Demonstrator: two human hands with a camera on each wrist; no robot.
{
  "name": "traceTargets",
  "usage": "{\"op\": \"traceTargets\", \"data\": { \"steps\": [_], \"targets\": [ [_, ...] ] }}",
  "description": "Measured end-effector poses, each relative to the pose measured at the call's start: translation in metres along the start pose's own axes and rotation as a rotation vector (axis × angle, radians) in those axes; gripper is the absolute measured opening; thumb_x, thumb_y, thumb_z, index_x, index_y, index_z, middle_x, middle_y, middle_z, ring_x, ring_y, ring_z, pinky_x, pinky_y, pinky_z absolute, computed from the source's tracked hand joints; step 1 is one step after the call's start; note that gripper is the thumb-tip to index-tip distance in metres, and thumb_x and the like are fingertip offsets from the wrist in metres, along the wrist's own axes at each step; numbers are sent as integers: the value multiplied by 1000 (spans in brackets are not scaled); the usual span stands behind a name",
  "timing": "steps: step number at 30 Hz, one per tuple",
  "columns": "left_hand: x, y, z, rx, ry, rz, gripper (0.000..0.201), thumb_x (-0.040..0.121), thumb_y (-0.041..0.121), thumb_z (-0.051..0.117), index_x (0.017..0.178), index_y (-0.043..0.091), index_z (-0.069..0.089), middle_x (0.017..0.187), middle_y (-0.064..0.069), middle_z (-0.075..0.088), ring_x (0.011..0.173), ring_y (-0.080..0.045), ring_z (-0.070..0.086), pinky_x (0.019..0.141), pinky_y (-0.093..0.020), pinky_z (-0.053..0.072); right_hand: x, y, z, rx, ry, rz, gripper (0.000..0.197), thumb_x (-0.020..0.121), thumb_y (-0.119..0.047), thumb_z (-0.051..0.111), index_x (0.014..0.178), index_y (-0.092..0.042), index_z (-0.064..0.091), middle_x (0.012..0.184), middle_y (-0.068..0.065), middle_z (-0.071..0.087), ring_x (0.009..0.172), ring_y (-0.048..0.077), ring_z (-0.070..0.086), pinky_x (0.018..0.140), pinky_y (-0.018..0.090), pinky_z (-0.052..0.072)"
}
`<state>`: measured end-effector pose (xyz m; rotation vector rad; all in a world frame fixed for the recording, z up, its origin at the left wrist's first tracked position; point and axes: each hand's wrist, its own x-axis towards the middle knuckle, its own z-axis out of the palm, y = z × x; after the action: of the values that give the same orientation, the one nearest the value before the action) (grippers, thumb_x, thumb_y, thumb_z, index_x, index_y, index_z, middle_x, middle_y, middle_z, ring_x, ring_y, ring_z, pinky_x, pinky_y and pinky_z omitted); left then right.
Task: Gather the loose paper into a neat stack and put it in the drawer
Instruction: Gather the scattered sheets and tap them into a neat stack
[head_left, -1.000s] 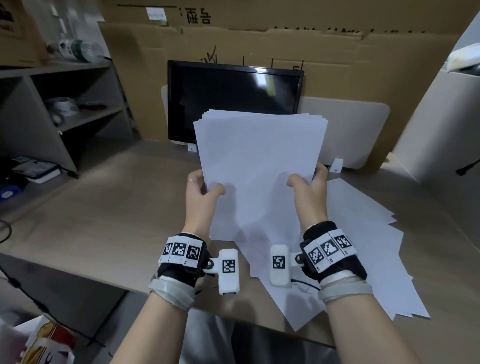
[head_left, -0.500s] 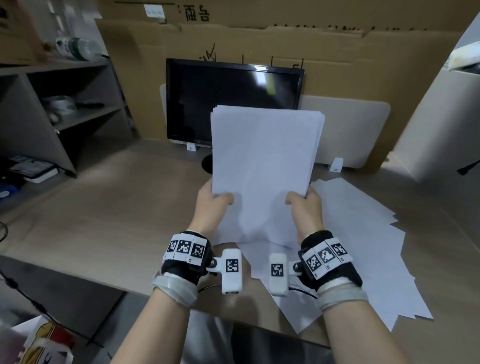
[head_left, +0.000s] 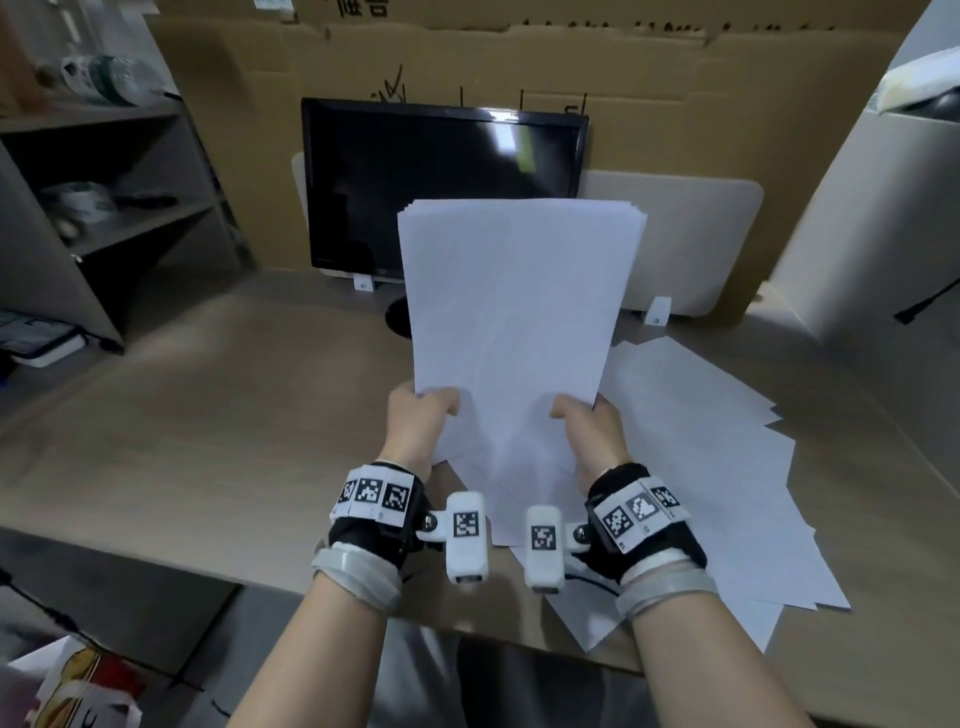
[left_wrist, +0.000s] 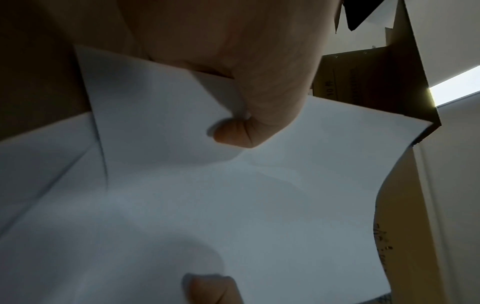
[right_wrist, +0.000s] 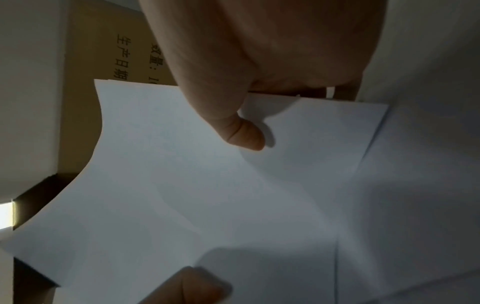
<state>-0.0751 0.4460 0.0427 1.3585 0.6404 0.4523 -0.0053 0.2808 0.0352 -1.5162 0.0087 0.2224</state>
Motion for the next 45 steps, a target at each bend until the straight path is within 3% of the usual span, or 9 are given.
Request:
{"op": "traceTargets", "data": {
  "steps": [4,7,14,17,22,27,34,37,45],
  "targets": [
    [7,-7,-7,109,-58,-95,44,67,8,73,109,-5,67,98,-7,67,80,-22,62,64,-27,47,9,5,-6,-44,-31,75,14,75,-3,62,87,-8,66,92,8,68,91,30,66,83,36,53],
    [6,-18,-12,152,-142,-63,23,83,7,79,105,6,75,100,-4,77,92,-20,74,67,-24,55,8,8,-10,-101,-91,101,23,77,-9,70,100,-8,71,105,11,74,103,32,69,97,46,53],
    [-7,-8,6,115,-257,52,32,95,34,72,117,11,74,111,-4,78,105,-23,74,96,-42,57,0,-3,-33,-106,8,-100,11,96,-11,59,96,-18,68,102,4,73,96,22,68,86,32,53],
    [-17,-13,21,162,-339,23,32,98,34,68,119,11,71,107,-6,78,86,-21,75,73,-40,63,-3,-8,-57,-158,102,-59,16,93,-12,60,97,2,67,113,23,69,93,35,69,91,47,53],
    [-36,-19,54,229,-459,35,22,105,25,52,119,13,64,86,-8,76,58,-21,70,42,-23,48,-18,-9,-107,-183,174,8,6,89,-12,67,90,-10,72,103,12,75,92,26,71,89,43,56],
    [-47,-25,93,257,-542,-5,19,103,18,56,116,10,67,105,-7,74,81,-15,69,61,-29,61,-29,-5,-150,-251,292,50,13,92,-19,61,81,-16,67,106,15,73,97,35,69,77,37,54],
    [-29,-39,106,423,-460,-25,12,85,7,56,90,17,57,84,-4,51,90,-20,42,64,-28,37,-21,8,-179,-234,442,45,21,95,-4,55,112,-4,66,109,9,69,91,21,60,77,28,44],
    [-15,-40,102,656,-343,-21,37,91,21,52,124,15,66,135,-7,58,133,-31,42,109,-41,40,-17,17,-178,-243,434,88,23,96,-5,54,118,-3,63,105,6,64,93,22,58,78,27,41],
    [11,-39,71,995,-152,-62,66,89,39,53,147,10,43,157,-15,34,147,-33,25,118,-48,26,-5,15,-185,-294,398,48,13,95,-8,55,103,-8,65,97,5,67,86,23,59,79,29,43]
  ]
}}
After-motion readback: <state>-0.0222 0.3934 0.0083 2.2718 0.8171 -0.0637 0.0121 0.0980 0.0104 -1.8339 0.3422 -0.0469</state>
